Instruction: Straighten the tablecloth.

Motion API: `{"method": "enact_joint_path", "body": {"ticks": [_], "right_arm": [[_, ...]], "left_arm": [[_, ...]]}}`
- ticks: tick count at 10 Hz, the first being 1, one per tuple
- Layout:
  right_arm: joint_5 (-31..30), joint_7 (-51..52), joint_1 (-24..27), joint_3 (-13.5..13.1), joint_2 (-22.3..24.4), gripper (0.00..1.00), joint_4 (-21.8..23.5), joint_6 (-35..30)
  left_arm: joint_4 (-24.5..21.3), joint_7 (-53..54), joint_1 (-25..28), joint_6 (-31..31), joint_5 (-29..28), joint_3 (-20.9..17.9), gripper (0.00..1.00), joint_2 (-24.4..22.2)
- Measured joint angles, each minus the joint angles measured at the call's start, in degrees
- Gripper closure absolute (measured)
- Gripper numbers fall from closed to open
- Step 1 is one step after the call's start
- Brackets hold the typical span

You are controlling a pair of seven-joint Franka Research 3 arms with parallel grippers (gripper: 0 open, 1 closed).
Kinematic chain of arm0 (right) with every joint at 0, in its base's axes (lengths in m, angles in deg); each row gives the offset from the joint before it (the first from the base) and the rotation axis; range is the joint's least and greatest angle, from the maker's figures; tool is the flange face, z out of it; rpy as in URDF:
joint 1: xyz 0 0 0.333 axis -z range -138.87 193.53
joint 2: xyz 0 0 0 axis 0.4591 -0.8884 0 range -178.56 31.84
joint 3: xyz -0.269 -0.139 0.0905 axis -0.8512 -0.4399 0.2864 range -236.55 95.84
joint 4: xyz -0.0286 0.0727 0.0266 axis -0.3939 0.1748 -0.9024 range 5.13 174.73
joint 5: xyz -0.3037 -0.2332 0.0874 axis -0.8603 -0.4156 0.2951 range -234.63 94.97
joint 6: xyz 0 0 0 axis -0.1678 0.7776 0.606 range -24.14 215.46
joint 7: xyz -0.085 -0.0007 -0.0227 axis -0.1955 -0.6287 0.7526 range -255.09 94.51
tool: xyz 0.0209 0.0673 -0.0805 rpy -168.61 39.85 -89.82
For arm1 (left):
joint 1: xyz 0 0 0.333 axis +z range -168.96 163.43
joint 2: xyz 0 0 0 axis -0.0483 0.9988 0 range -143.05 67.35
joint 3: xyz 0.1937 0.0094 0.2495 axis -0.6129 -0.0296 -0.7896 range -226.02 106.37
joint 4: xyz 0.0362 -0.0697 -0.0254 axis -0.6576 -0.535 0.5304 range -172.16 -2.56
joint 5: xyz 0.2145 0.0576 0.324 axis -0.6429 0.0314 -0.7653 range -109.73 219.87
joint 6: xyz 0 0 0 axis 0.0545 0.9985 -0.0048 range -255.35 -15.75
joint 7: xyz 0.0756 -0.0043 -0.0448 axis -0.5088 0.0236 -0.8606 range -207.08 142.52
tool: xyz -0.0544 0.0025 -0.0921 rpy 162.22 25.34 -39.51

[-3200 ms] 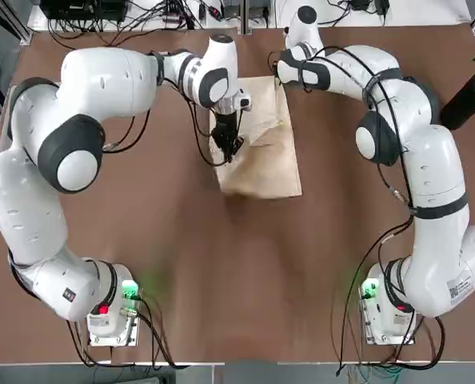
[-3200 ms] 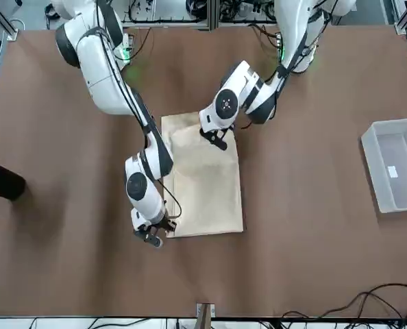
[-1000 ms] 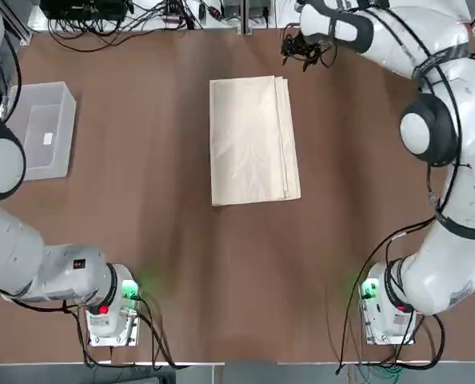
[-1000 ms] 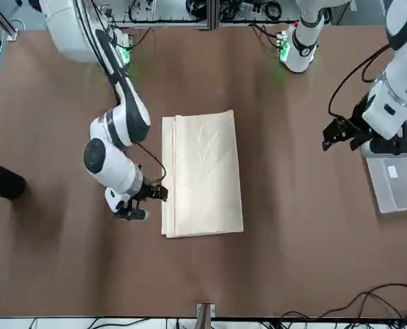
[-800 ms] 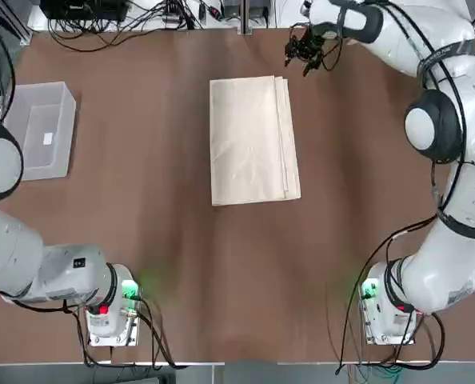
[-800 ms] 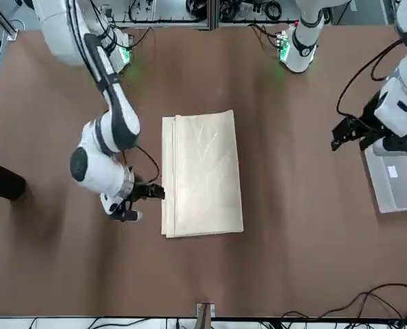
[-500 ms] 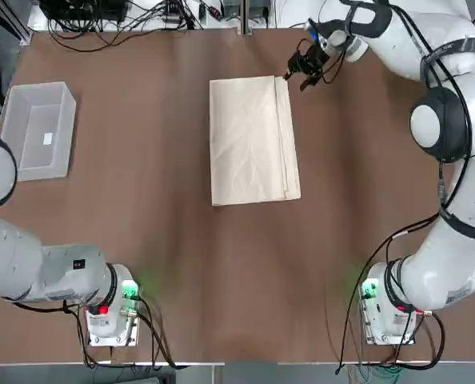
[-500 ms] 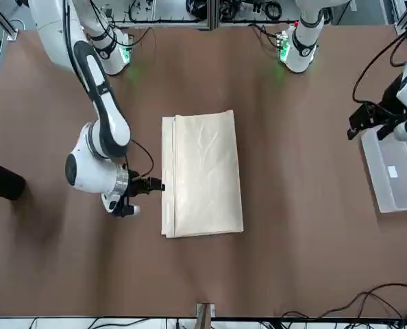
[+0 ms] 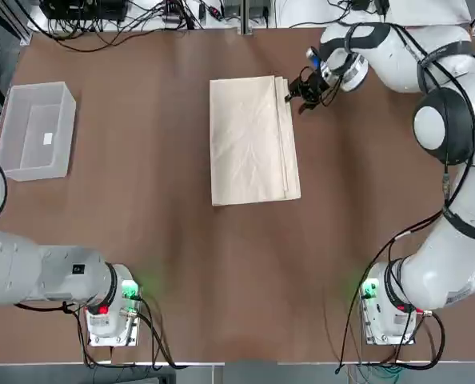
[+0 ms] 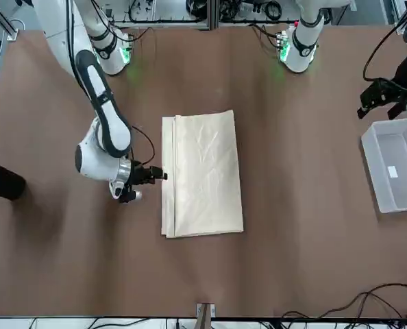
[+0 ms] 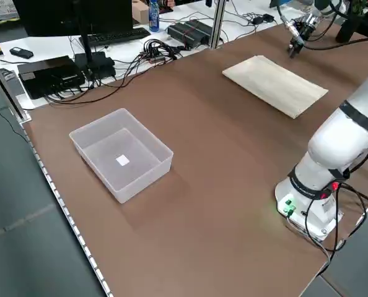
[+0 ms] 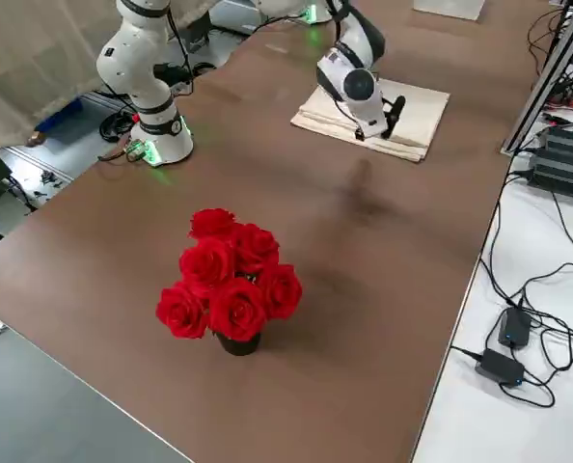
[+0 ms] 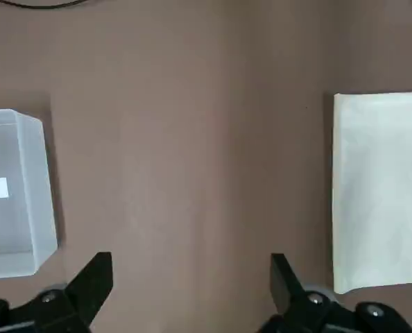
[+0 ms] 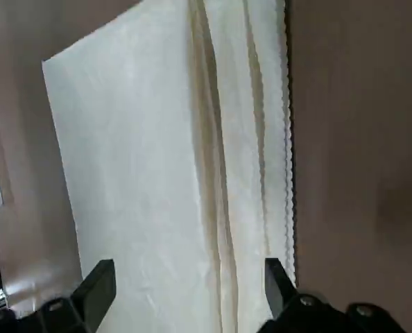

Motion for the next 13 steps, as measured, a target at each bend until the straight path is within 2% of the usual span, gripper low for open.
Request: {"method": "enact_joint_path", "body": {"ticks": [1, 3, 5, 8, 13], "right_arm": [[3.39, 3.28, -0.6, 0.16, 0.04, 0.05, 1.51, 1.57], [5.8, 6.49, -0.96, 0.11, -0.04, 0.05, 2.81, 2.82], [7.0, 7.01, -0.79, -0.02, -0.62, 0.05, 3.16, 2.89], [15.34, 15.0, -0.78, -0.01, -3.32, 0.05, 3.49, 2.91], [17.0, 16.49, -1.16, 0.09, -4.45, 0.05, 3.27, 2.91]], "left_arm": [[-0.19, 0.0, -0.77, 0.0, -0.79, -0.14, 0.0, 0.23], [-0.2, -0.02, -1.56, -0.11, -4.44, -0.2, 0.0, 1.13], [-0.19, -0.28, -1.25, -0.26, -4.73, -0.57, 0.0, 2.01], [0.23, -0.26, 0.16, -0.37, -3.93, -0.85, 0.0, 2.25], [0.37, -0.35, 0.18, -0.37, -3.88, -1.36, 0.0, 2.94]]}}
